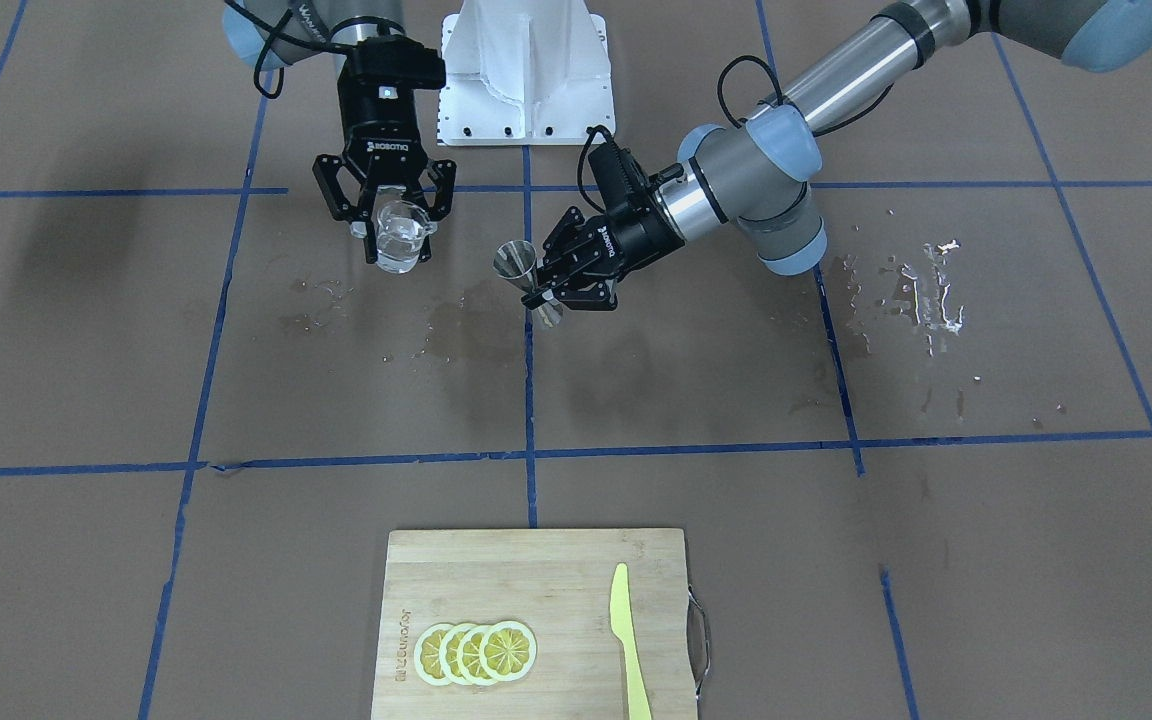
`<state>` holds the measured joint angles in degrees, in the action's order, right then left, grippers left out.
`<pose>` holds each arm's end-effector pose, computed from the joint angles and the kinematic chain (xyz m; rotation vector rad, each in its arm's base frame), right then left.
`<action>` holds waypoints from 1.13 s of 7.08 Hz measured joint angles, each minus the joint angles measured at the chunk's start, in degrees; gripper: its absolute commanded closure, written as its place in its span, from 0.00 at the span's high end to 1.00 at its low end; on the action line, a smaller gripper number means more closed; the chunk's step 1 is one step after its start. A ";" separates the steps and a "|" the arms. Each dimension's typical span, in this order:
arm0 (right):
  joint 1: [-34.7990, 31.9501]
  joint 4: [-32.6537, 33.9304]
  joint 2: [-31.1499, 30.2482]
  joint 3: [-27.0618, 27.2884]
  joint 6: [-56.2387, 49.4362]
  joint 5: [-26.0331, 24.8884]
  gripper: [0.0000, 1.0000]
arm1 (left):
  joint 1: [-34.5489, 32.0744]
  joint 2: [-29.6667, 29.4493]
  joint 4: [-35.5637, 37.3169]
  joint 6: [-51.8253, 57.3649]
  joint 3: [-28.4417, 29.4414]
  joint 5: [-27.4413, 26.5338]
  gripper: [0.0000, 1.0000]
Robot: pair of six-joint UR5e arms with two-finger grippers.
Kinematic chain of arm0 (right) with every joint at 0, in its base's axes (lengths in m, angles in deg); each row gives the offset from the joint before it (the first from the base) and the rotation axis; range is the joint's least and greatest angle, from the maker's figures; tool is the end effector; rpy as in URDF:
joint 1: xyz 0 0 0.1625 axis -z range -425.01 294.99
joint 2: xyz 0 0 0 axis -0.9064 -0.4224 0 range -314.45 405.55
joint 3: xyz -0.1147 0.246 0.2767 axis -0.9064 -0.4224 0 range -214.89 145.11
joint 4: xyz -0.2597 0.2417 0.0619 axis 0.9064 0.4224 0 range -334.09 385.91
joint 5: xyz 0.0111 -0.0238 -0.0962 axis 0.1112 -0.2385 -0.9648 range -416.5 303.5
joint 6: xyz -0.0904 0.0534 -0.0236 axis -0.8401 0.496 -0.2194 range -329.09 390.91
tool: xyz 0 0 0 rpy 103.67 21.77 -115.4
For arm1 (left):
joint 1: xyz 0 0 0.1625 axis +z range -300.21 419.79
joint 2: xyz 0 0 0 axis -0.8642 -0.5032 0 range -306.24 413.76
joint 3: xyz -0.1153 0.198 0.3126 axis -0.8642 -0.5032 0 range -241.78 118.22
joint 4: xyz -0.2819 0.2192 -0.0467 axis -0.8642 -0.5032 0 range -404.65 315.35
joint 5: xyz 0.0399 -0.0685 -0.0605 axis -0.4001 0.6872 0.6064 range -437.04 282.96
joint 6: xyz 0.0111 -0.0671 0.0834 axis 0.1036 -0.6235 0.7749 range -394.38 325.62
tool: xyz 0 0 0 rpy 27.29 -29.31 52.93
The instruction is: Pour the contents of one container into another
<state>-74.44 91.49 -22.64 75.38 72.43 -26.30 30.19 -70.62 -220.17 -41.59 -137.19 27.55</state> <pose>-0.4381 -0.3022 0.2283 1.2881 -0.4636 0.0333 0.4760 -0.3926 0.2455 1.4856 1.2197 0.8725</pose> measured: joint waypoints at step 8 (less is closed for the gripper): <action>0.13 16.51 6.76 0.29 -9.23 0.13 0.00 | 0.07 0.01 -0.27 -0.02 -0.07 0.00 0.00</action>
<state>-74.31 108.00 -15.88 75.67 63.19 -26.18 30.26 -70.61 -220.44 -41.61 -137.26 27.55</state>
